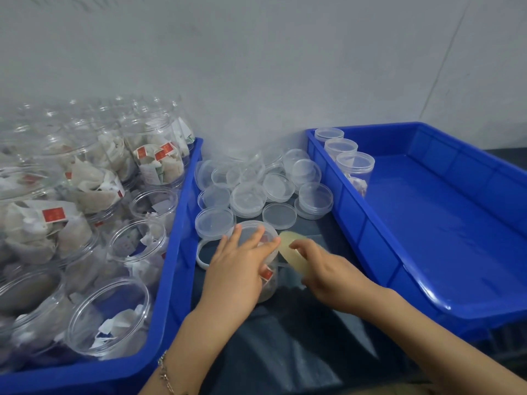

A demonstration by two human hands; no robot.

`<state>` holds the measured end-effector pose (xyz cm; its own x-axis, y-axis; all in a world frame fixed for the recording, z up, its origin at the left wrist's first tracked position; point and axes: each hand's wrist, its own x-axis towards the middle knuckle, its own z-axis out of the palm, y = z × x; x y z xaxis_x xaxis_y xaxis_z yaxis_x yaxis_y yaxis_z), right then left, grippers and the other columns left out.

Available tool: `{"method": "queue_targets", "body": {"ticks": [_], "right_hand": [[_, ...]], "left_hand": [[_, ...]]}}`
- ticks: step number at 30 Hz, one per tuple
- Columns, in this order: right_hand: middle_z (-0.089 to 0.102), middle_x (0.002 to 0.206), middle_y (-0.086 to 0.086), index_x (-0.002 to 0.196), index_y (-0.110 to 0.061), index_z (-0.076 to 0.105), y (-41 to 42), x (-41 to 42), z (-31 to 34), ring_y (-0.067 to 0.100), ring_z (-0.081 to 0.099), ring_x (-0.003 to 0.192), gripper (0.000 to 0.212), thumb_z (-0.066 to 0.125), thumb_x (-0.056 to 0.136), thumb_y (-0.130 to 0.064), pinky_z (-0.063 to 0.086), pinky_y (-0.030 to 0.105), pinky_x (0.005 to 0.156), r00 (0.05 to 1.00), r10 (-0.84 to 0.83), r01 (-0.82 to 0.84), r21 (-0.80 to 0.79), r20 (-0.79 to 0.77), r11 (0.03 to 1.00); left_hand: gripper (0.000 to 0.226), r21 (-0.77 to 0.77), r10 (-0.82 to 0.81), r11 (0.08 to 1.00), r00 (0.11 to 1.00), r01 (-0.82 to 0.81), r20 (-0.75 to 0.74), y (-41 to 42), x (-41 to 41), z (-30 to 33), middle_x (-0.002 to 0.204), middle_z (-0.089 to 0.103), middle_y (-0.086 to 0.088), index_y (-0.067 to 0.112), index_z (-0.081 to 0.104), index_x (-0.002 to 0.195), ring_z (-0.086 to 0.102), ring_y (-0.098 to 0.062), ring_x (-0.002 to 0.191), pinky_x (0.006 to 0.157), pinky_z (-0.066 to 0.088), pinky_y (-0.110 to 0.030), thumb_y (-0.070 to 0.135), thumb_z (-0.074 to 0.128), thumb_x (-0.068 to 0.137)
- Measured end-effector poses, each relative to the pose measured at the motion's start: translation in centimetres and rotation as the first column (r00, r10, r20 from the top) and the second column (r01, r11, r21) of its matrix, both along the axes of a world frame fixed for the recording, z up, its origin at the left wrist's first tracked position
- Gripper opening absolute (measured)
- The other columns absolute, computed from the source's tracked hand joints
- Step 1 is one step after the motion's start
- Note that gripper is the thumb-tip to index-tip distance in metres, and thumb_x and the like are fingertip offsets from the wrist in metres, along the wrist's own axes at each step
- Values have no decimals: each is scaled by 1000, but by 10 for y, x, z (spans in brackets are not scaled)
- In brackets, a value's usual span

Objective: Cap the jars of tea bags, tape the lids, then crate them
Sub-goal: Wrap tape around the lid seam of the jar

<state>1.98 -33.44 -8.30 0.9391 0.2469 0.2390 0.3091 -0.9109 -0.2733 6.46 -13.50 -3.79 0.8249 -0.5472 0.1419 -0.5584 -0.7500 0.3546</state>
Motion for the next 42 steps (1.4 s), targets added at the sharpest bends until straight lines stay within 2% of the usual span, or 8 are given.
{"method": "queue_targets", "body": {"ticks": [4,8,12,16,18,29,36,42], "right_hand": [[60,100,-9,121,-23,34,-17,-14,0,18,53,79,37,55,91,-20,37,26,62,991,-84,91,71,-104,993],[59,81,-2,99,-19,44,-17,-14,10,22,46,65,14,52,89,-19,32,33,53,982,-179,168,-144,-63,975],[47,49,4,67,-14,41,-9,-11,21,21,26,44,44,72,44,9,17,27,43,949,-135,215,-272,285,938],[40,42,3,67,-17,29,-5,0,31,19,19,42,64,74,33,13,15,25,42,927,-121,227,-274,355,934],[42,42,3,64,-17,34,-5,6,31,17,19,42,60,77,35,12,18,26,42,932,-137,239,-285,336,928],[57,79,7,91,-9,48,-8,38,15,26,47,69,17,51,79,3,35,34,63,965,-164,216,-272,202,938],[59,88,5,97,-13,44,6,61,16,25,52,81,17,50,84,-3,40,33,71,975,-164,198,-252,149,947],[62,96,3,103,-12,47,22,69,12,25,54,89,13,46,90,-11,39,34,77,990,-109,126,-213,89,969]], "left_hand": [[61,-31,-37,999,998,35,-45,4,5,2,155,15,21,47,31,141,-5,-12,146,115,-5,-27,7,44,98],[59,22,-18,1000,1000,18,-6,3,1,4,156,14,21,47,31,142,-4,-13,147,116,-4,-31,10,45,98],[54,139,43,989,998,-49,44,-7,3,13,160,8,3,36,34,142,-4,-21,147,116,-4,-40,39,53,92],[111,216,132,967,990,-138,44,-26,16,14,158,-12,-13,20,-1,150,-15,-32,145,115,-4,-49,76,54,71],[113,288,142,946,989,-151,50,-30,21,6,157,-16,-15,25,-14,149,-16,-36,144,114,-3,-54,82,45,72],[91,169,127,975,984,-147,122,-23,23,-11,146,30,1,33,25,144,29,-25,129,100,32,-40,82,15,68],[66,91,49,994,986,-64,162,-19,22,-11,140,38,6,33,37,140,32,-20,128,106,24,-35,63,43,82],[62,-52,-98,994,995,100,30,-10,22,5,126,46,28,43,58,117,24,-1,131,111,13,-36,50,48,56]]}}
